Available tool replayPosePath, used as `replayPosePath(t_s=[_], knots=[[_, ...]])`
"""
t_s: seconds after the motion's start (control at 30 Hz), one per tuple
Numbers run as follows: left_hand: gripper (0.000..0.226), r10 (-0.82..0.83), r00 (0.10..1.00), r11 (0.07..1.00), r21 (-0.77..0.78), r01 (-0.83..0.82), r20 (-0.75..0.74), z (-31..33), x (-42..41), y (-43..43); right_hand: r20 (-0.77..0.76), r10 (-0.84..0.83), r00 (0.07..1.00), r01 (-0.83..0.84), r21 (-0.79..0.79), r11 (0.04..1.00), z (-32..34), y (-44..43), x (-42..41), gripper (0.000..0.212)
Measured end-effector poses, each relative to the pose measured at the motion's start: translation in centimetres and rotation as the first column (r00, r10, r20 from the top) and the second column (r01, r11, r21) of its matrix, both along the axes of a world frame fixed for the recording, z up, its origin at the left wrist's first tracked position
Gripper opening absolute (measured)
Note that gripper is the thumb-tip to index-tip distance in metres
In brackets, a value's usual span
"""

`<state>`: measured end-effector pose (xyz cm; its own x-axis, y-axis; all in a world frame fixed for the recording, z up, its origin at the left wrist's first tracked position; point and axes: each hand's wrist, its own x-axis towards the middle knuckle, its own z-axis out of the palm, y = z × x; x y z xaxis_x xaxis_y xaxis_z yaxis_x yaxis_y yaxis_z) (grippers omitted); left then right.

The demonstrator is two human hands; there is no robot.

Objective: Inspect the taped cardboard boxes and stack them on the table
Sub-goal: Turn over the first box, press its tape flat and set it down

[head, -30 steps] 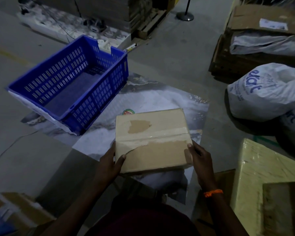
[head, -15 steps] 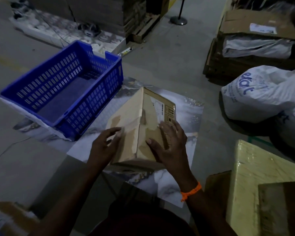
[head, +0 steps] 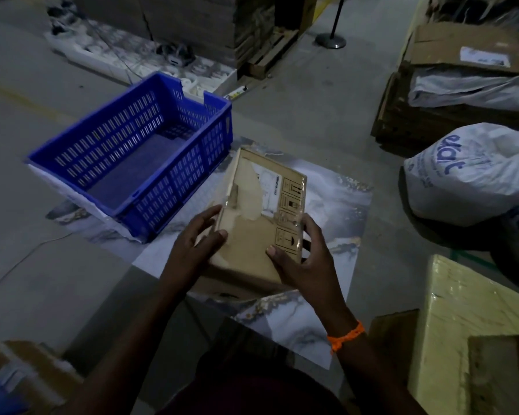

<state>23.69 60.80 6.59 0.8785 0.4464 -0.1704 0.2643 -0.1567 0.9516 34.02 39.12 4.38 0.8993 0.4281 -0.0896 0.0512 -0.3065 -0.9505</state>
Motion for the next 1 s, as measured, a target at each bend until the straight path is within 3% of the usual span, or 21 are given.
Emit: replayPosePath(t_s=[0.1, 0.27, 0.4, 0.5, 0.63, 0.73, 0.93, 1.0], knots=[[0.055, 0.013, 1.0, 0.998, -0.062, -0.013, -0.011, 0.1, -0.8, 2.1, -0.025, 0.005, 1.0, -0.003, 0.098, 0.995, 0.1, 0.9, -1.2, 0.09], [0.046, 0.032, 0.999, 0.992, -0.123, -0.031, 0.002, 0.2, -1.0, 2.2, -0.049, -0.03, 0.998, 0.036, 0.125, 0.992, 0.0, 1.2, -1.7, 0.089], [0.061, 0.064, 0.998, 0.975, -0.211, -0.065, -0.009, -0.8, -0.5, 1.1, -0.012, -0.067, 0.998, 0.067, 0.085, 0.994, -0.2, 0.9, -1.2, 0.088], [0.058, 0.068, 0.997, 0.96, -0.268, -0.074, -0.033, -1.7, -0.5, -0.5, 0.022, -0.084, 0.996, 0.083, 0.07, 0.994, 0.0, 0.6, -0.2, 0.079], [0.048, 0.115, 0.993, 0.956, -0.268, -0.117, -0.023, -1.7, -0.1, -1.9, 0.004, -0.102, 0.995, 0.101, 0.111, 0.989, 0.1, 0.1, 0.8, 0.064], [0.052, 0.105, 0.994, 0.963, -0.246, -0.112, -0.042, -1.3, 0.1, -1.6, -0.014, -0.082, 0.997, 0.083, 0.123, 0.989, -0.3, -0.1, 1.2, 0.059], [0.037, 0.062, 0.998, 0.96, -0.271, -0.064, -0.017, 0.3, 3.2, 0.3, -0.073, -0.01, 0.997, 0.018, 0.112, 0.994, 0.5, 0.9, 3.7, 0.06], [0.031, 0.022, 0.999, 0.955, -0.294, -0.031, -0.035, 1.0, 4.9, 0.8, -0.082, 0.023, 0.996, -0.013, 0.12, 0.993, 1.1, 1.7, 5.0, 0.045]])
